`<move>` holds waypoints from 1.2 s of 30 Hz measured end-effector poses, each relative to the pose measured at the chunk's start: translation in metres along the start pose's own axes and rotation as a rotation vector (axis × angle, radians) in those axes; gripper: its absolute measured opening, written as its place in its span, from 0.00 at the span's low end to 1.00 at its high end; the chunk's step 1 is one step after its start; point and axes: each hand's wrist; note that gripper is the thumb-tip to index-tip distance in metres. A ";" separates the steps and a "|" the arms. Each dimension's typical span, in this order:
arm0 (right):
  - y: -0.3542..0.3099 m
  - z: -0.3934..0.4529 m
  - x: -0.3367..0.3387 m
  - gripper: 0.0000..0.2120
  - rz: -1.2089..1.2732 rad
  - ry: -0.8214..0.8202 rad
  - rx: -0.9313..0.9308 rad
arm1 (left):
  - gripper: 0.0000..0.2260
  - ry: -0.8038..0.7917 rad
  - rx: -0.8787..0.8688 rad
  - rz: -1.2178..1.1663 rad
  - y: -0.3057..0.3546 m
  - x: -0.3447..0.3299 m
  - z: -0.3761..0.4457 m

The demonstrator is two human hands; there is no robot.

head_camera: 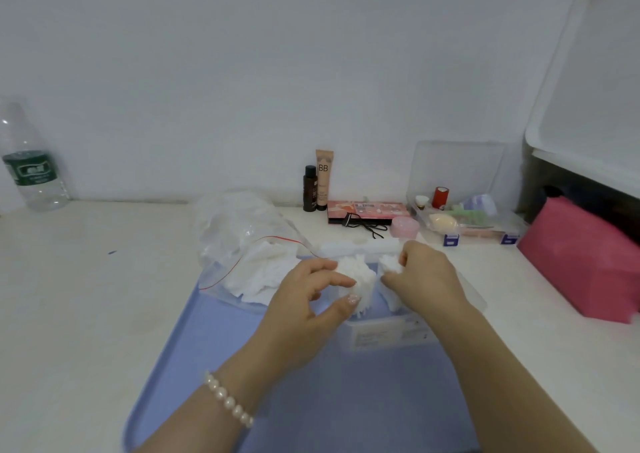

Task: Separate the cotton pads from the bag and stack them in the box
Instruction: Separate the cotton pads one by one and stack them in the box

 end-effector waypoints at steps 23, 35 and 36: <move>0.006 -0.003 0.003 0.06 0.160 -0.127 -0.062 | 0.19 -0.410 0.125 0.865 0.036 0.001 0.075; -0.002 -0.012 0.009 0.18 0.169 -0.383 -0.012 | 0.31 -0.334 0.099 0.721 0.029 -0.002 0.065; -0.002 -0.012 0.010 0.22 0.172 -0.399 -0.011 | 0.32 -0.318 0.108 0.702 0.028 -0.002 0.065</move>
Point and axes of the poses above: each hand's wrist, its own z-axis towards the middle knuckle, its own x-axis out of the back of the hand, y = z × x, and after that the axes turned 9 degrees about z, right-handed
